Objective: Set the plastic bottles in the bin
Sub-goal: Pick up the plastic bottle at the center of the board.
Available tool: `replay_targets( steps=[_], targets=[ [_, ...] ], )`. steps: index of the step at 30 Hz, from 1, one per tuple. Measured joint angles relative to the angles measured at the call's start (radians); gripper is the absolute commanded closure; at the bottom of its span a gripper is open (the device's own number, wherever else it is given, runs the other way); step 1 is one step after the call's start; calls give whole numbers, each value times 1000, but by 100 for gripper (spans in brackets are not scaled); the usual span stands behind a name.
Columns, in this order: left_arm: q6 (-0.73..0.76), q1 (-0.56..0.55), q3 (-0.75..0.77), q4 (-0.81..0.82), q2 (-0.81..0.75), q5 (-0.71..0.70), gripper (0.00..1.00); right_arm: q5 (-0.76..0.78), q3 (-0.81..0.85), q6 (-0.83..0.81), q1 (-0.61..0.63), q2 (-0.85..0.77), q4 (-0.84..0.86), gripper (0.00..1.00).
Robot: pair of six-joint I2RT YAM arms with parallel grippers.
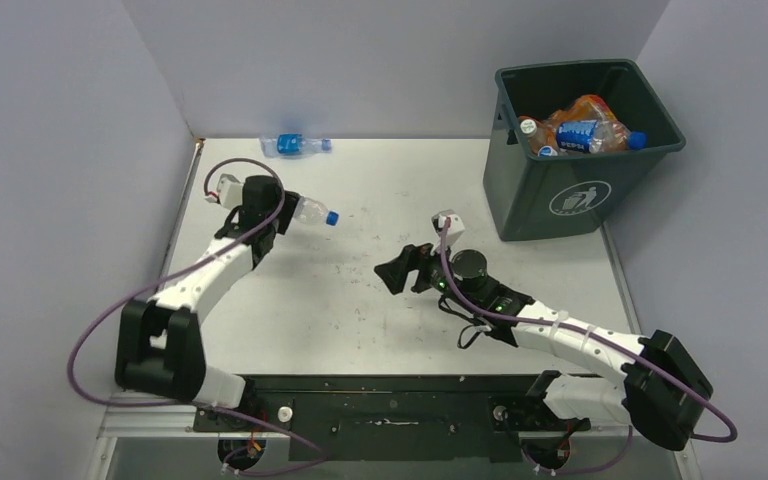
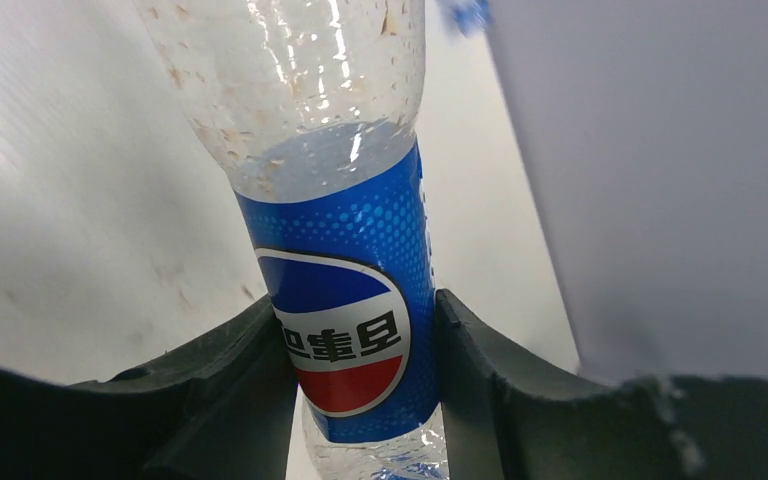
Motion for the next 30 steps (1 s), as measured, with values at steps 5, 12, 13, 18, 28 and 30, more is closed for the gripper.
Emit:
replay_targets(
  steps=[5, 12, 13, 18, 28, 30],
  targets=[
    [-7, -194, -205, 37, -376, -20, 66, -72, 90, 0, 14, 54, 54, 10],
    [-27, -372, -290, 23, -597, -89, 66, -135, 114, 2, 54, 75, 114, 8],
    [-27, -383, -291, 19, -605, -95, 66, -136, 124, 1, 64, 83, 116, 7],
    [-28, -419, -301, 2, -622, -114, 66, -134, 152, 0, 102, 120, 131, 10],
    [-27, -466, -324, -6, -650, -125, 66, -84, 161, 21, 105, 194, 139, 48],
    [-27, -474, -327, -5, -654, -128, 65, -80, 161, 26, 105, 195, 143, 62]
  ],
)
